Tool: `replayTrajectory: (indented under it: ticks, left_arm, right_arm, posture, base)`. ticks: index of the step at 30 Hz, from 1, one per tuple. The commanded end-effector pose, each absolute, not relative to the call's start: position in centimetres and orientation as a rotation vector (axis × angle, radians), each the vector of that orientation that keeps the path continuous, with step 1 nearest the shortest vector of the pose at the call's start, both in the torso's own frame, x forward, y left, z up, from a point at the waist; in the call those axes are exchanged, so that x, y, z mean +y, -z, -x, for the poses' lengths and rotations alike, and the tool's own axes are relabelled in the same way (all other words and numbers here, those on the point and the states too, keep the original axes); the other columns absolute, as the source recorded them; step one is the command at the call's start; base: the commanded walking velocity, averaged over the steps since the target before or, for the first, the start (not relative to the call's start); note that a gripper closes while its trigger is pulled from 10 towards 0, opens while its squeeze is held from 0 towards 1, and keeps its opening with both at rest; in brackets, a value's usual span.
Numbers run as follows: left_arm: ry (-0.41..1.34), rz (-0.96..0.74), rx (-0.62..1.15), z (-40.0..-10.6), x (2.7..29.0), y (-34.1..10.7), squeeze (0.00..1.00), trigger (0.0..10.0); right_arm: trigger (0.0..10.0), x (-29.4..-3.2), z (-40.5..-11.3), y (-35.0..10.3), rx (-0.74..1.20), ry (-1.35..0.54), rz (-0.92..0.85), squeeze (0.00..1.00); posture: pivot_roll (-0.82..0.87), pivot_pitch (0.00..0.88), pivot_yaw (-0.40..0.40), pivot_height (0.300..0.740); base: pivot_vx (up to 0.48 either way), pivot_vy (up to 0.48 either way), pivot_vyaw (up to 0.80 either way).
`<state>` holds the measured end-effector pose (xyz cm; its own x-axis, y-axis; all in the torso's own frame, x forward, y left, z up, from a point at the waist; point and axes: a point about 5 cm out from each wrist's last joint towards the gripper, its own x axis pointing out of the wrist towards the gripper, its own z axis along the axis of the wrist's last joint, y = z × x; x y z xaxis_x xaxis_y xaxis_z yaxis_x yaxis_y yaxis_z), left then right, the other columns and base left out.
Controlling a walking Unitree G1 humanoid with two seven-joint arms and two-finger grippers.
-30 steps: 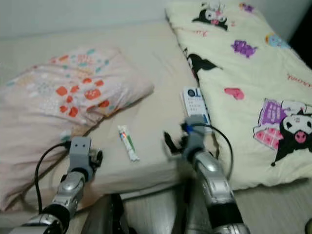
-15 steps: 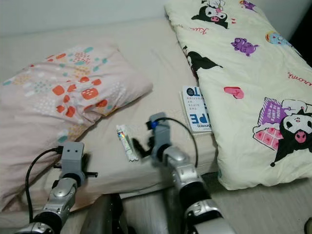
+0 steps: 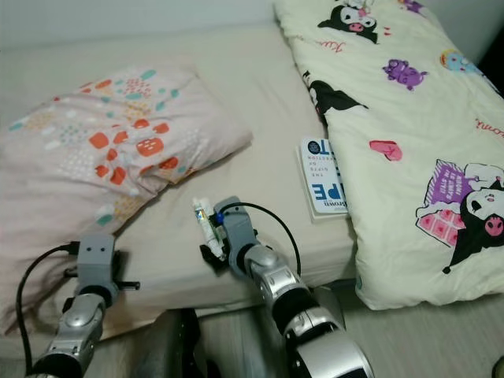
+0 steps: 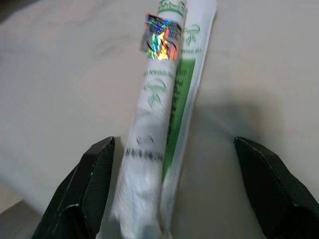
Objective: Clean up the room
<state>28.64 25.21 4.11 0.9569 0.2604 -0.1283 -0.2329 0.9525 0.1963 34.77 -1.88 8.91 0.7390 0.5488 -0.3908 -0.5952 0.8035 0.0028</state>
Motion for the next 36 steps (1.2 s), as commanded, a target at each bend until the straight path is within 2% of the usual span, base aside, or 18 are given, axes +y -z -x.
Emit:
replayTrajectory:
  ticks: [1, 6, 7, 16, 25, 27, 29, 30, 31, 33, 35, 36]
  left_arm:
    - [-0.289, -0.194, 0.223, -26.7, 26.9, -3.0, 0.0, 10.0]
    - [-0.281, -0.218, 0.196, -26.0, 27.3, -3.5, 0.0, 10.0]
    - [-0.275, -0.241, 0.18, -25.2, 27.7, -4.0, 0.0, 10.0]
    - [-0.254, -0.252, 0.182, -24.3, 27.4, -4.4, 0.0, 10.0]
    - [-0.238, -0.237, 0.205, -24.9, 26.3, -4.3, 0.0, 10.0]
    - [-0.24, -0.213, 0.206, -26.3, 25.5, -4.3, 0.0, 10.0]
    - [-0.241, -0.204, 0.207, -26.7, 25.3, -4.3, 0.0, 10.0]
    - [-0.241, -0.194, 0.21, -27.2, 25.0, -4.2, 0.0, 10.0]
    - [-0.24, -0.188, 0.212, -27.5, 24.8, -4.1, 0.0, 10.0]
    - [-0.244, -0.149, 0.227, -28.7, 23.8, -4.0, 0.0, 10.0]
    - [-0.244, -0.136, 0.234, -29.1, 23.5, -3.9, 0.0, 10.0]
    - [-0.243, -0.121, 0.243, -29.6, 23.1, -3.9, 0.0, 10.0]
  right_arm:
    - [10.0, 1.2, -33.1, -7.9, 0.442, -0.69, 0.046, 0.0]
    - [10.0, 1.4, -33.4, -8.5, 0.425, -0.697, -0.01, 0.0]
    - [0.0, 1.5, -33.7, -9.0, 0.413, -0.697, -0.033, 0.0]
    - [0.0, 0.3, -34.4, -9.0, 0.445, -0.657, -0.018, 0.0]
    - [0.0, -0.2, -34.1, -8.6, 0.424, -0.723, -0.064, 0.0]
    - [0.0, -1.0, -34.7, -9.4, 0.37, -0.738, -0.152, 0.0]
    - [0.0, -1.3, -34.9, -9.7, 0.347, -0.738, -0.181, 0.0]
    - [0.0, -1.9, -35.3, -10.3, 0.311, -0.744, -0.215, 0.0]
    - [0.0, -2.2, -35.5, -10.6, 0.289, -0.748, -0.232, 0.0]
    - [0.0, -4.1, -36.6, -12.5, 0.185, -0.731, -0.354, 0.0]
    - [0.0, -4.8, -37.0, -13.1, 0.152, -0.722, -0.388, 0.0]
    - [0.0, -6.0, -37.3, -14.0, 0.1, -0.701, -0.431, 0.0]
  posture:
    - [0.29, 0.398, 0.0, 0.57]
    - [0.33, 0.421, -0.001, 0.57]
    - [0.35, 0.438, 0.003, 0.57]
    - [0.34, 0.455, 0.004, 0.57]
    - [0.31, 0.411, 0.001, 0.57]
    - [0.27, 0.335, -0.015, 0.57]
    - [0.27, 0.335, -0.015, 0.57]
    - [0.24, 0.3, -0.023, 0.57]
    - [0.24, 0.3, -0.023, 0.57]
    - [0.19, 0.231, -0.03, 0.584]
    - [0.19, 0.22, -0.031, 0.589]
    - [0.17, 0.192, -0.033, 0.593]
  base:
    - [0.0, 0.0, 0.0]
    - [0.0, 0.0, 0.0]
    - [0.0, 0.0, 0.0]
    - [0.0, 0.0, 0.0]
    - [0.0, 0.0, 0.0]
    - [0.0, 0.0, 0.0]
    - [0.0, 0.0, 0.0]
    - [0.0, 0.0, 0.0]
    - [0.0, 0.0, 0.0]
    - [0.0, 0.0, 0.0]
    - [0.0, 0.0, 0.0]
    - [0.0, 0.0, 0.0]
